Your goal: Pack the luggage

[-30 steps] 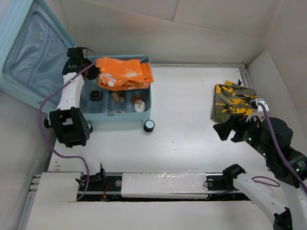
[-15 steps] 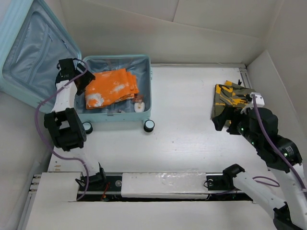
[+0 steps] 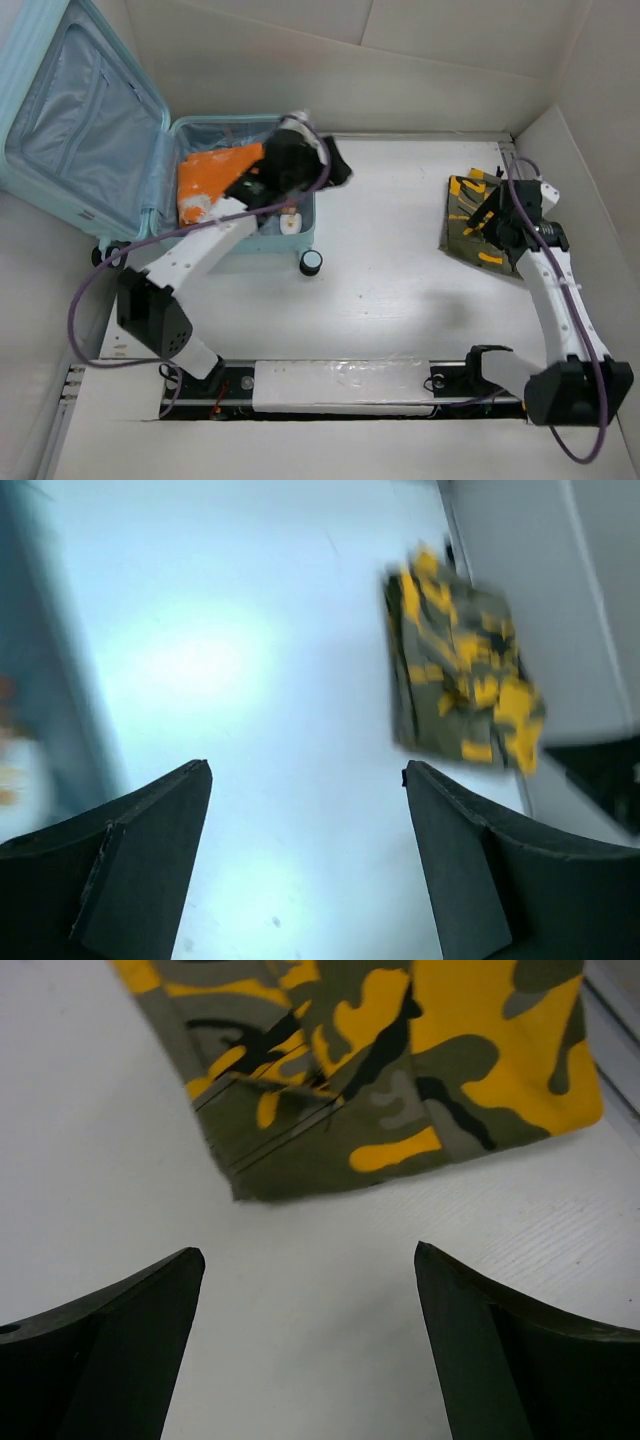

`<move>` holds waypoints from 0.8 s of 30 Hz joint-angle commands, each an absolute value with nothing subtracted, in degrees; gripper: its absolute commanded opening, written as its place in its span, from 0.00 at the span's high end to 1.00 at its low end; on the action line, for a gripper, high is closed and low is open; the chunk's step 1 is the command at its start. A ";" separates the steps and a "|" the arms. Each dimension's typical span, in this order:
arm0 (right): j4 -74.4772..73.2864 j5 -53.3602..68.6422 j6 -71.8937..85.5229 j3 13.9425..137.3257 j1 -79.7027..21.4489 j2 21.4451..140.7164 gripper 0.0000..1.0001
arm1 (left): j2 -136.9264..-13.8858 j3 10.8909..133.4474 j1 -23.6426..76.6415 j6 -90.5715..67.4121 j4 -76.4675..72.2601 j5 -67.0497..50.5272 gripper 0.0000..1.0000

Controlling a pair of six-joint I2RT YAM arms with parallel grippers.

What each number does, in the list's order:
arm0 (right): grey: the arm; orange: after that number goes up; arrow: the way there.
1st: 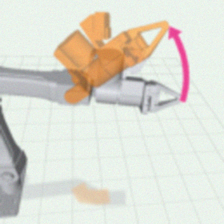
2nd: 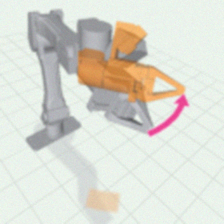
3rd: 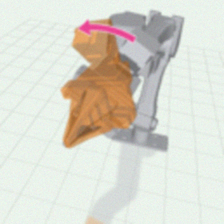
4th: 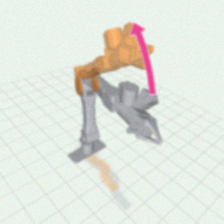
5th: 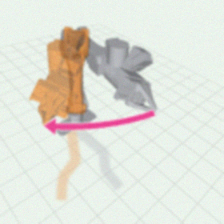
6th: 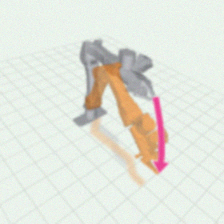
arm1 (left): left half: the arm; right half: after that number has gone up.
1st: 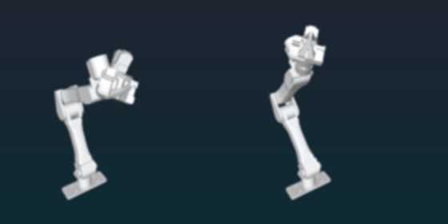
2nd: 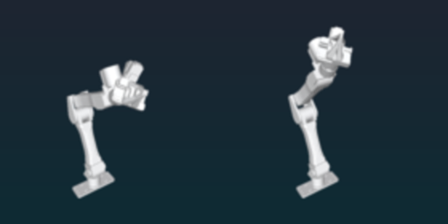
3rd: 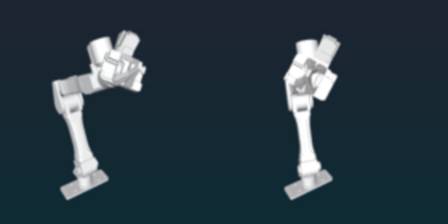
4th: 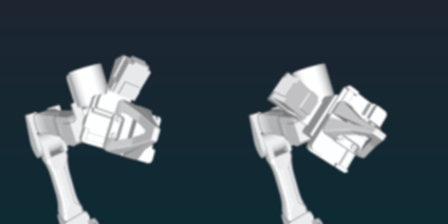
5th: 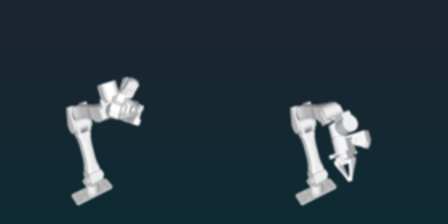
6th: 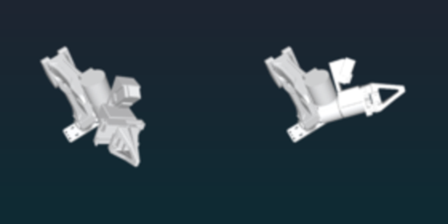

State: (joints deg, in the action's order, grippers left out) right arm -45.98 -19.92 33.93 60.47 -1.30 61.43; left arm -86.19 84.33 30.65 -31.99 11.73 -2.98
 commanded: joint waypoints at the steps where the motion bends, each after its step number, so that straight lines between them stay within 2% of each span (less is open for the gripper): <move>1: -37.19 -15.30 34.54 59.94 7.45 65.89 0.08 | -90.17 81.92 40.32 -33.49 11.61 -4.21 0.26; 3: -35.69 -15.29 34.54 59.41 13.06 68.10 0.15 | -90.70 79.29 44.19 -34.10 9.76 -5.27 0.27; 4: -34.55 -15.29 34.54 58.80 14.49 70.64 0.26 | -91.49 78.49 47.60 -34.10 8.80 -5.27 0.27; 6: -34.54 -16.43 34.54 58.80 17.82 73.90 0.34 | -91.49 76.83 50.44 -34.10 8.79 -5.27 0.27; 8: -34.54 -17.75 34.54 58.80 19.68 78.81 0.48 | -91.49 75.24 53.34 -34.10 7.48 -6.23 0.27; 10: -34.02 -18.89 33.14 58.80 22.04 81.37 0.50 | -90.97 72.61 54.49 -34.10 5.64 -7.73 0.27; 11: -33.32 -18.90 31.92 58.80 23.45 83.65 0.59 | -90.01 70.68 55.10 -34.10 3.88 -9.04 0.27; 13: -32.78 -18.90 30.77 58.28 24.51 86.21 0.61 | -89.30 69.96 55.11 -34.10 3.87 -10.02 0.28; 15: -33.31 -16.53 29.89 59.58 25.04 91.28 0.69 | -89.30 69.96 55.11 -33.57 3.87 -10.63 0.28; 17: -33.83 -11.29 26.64 61.51 24.27 94.47 0.71 | -89.30 69.96 55.11 -32.18 4.39 -11.16 0.28; 19: -35.42 -12.12 25.06 62.05 21.72 97.38 0.74 | -89.30 69.96 55.11 -32.17 5.10 -11.16 0.28; 21: -35.94 -14.66 24.43 62.05 15.93 97.38 0.81 | -89.30 69.96 55.11 -31.64 5.10 -11.16 0.28; 22: -36.47 -15.63 24.43 62.05 14.17 97.38 0.88 | -89.30 69.96 55.11 -31.64 5.10 -11.16 0.28; 24: -37.17 -15.12 24.43 62.05 10.48 97.91 0.91 | -89.82 69.96 54.58 -31.64 5.62 -11.16 0.28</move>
